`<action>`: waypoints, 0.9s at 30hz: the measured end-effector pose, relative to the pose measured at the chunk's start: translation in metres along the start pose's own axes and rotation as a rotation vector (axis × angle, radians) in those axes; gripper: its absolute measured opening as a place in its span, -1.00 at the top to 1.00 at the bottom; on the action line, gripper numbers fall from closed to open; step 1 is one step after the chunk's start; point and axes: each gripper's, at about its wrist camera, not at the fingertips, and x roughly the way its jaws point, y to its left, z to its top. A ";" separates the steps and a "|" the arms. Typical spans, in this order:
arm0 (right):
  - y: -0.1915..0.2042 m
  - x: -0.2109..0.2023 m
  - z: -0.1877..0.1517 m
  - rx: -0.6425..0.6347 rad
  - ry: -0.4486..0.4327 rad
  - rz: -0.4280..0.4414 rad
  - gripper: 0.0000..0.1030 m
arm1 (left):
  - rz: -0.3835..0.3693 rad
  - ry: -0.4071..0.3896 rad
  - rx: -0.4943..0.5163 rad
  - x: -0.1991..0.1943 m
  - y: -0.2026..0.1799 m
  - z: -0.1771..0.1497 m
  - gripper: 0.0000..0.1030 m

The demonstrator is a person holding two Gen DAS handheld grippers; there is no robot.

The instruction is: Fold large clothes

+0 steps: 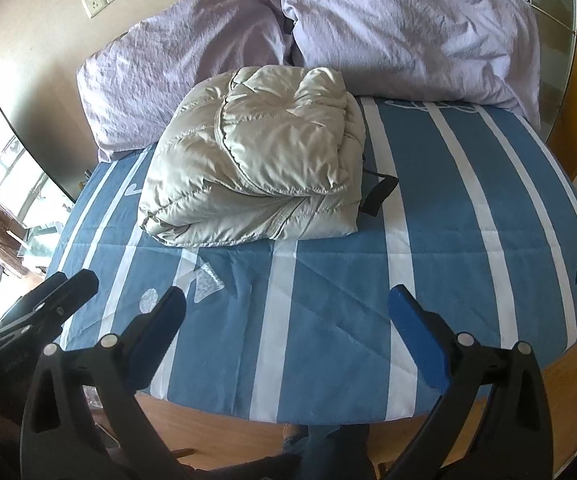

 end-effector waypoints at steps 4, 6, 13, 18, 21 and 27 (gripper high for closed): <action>0.003 0.001 -0.001 -0.011 0.000 0.003 -0.95 | 0.001 0.003 -0.003 0.000 0.000 0.000 -0.95; 0.004 0.001 -0.002 -0.015 -0.002 0.005 -0.95 | 0.002 0.002 -0.006 0.000 -0.001 -0.001 -0.95; 0.007 -0.001 -0.002 -0.021 -0.015 0.003 -0.95 | 0.001 0.004 -0.019 0.000 0.001 -0.002 -0.95; 0.007 -0.001 -0.002 -0.020 -0.016 0.003 -0.95 | -0.002 0.000 -0.014 0.000 0.000 -0.003 -0.95; 0.006 -0.001 -0.003 -0.017 -0.015 0.002 -0.95 | -0.004 0.000 -0.009 0.001 -0.001 -0.002 -0.95; 0.004 -0.001 -0.003 -0.014 -0.014 0.002 -0.95 | -0.009 0.001 -0.006 0.001 -0.004 -0.001 -0.95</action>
